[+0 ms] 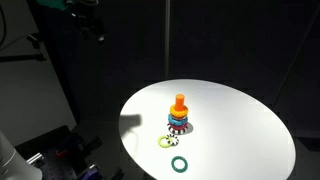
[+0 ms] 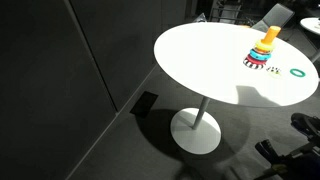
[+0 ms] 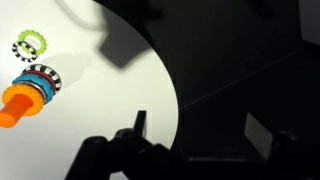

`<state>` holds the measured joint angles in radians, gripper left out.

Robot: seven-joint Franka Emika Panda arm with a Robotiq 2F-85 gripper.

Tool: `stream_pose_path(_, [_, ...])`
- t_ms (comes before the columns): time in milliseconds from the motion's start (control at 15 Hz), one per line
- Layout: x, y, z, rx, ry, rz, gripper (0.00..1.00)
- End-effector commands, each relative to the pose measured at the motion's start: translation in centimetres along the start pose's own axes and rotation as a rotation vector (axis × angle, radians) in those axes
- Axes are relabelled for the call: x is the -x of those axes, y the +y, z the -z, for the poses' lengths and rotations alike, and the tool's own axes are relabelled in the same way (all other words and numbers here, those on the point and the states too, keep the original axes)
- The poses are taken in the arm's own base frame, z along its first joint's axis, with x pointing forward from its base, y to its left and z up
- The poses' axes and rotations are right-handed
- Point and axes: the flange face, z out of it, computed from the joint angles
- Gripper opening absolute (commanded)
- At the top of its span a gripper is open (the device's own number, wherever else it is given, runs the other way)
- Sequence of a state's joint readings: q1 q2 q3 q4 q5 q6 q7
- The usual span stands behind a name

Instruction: Take the orange ring off of the ring toss

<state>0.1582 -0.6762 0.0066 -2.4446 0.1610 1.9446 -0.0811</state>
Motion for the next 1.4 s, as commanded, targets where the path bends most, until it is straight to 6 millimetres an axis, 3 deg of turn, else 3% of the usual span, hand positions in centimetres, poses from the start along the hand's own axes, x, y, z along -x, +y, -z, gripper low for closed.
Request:
stream_pose_path(0, [0.0,0.0,0.1,0.0,0.0,0.0,1.0])
stream_pose_path(333, [-0.1,0.1,-0.1,0.006,0.003,-0.001,1.0])
stream_pose_path(533, [-0.8,1.3,-1.2,0.032,-0.004,-0.036,1.0])
stream_pose_path(867, [-2.4,4.8,-3.0,0.096,0.015,-0.112,1.0])
stream_pose_path(1333, [-4.1,11.3,-6.5,0.208,0.046,-0.267,1.0])
